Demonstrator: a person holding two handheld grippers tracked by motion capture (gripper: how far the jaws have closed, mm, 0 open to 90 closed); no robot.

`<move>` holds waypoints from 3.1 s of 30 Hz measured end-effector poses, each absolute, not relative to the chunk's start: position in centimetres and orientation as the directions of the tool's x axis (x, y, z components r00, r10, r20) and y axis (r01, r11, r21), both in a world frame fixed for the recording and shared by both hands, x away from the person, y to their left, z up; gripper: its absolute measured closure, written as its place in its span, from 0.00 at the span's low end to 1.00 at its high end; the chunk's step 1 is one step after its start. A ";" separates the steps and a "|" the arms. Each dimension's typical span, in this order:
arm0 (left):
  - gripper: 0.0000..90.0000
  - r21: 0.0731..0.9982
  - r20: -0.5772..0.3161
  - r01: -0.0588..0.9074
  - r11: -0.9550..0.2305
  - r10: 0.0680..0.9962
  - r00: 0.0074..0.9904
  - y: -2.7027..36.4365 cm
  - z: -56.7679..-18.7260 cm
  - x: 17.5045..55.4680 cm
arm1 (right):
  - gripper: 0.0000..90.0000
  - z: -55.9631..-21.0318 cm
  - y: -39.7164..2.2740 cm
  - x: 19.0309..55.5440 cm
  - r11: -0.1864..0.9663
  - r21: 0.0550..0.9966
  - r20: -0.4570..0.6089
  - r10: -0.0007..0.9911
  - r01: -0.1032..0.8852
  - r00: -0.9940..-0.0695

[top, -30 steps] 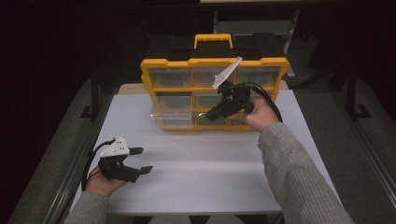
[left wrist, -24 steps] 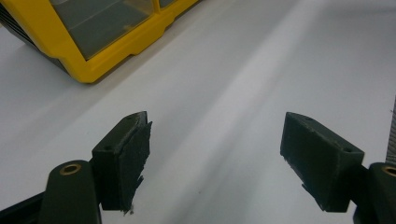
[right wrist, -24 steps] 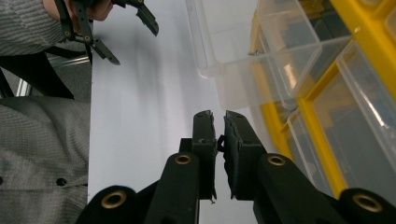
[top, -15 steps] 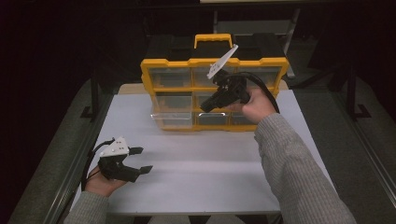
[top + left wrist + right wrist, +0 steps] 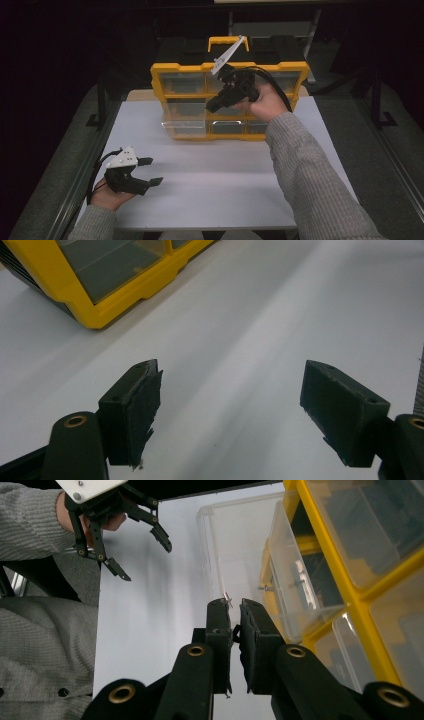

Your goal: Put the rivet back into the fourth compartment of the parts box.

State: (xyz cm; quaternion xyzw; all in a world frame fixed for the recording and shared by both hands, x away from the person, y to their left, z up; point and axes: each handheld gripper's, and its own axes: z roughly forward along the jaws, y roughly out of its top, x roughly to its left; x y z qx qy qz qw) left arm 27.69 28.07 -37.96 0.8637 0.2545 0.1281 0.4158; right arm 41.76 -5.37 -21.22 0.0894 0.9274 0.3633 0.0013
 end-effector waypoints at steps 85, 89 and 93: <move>0.27 0.785 -0.002 0.342 -0.516 0.550 0.835 28.4 -37.9 27.7 | 0.87 -26.6 2.0 44.8 0.766 0.611 0.086 0.186 0.199 -0.979; 0.27 0.788 0.001 0.339 -0.514 0.551 0.834 28.4 -37.9 27.7 | 0.87 -26.0 1.9 44.5 0.754 0.629 0.089 0.171 0.189 -0.981; 0.27 0.791 -0.004 0.340 -0.508 0.553 0.833 28.3 -37.9 27.7 | 0.87 -25.5 1.6 44.4 0.745 0.638 0.089 0.179 0.194 -0.980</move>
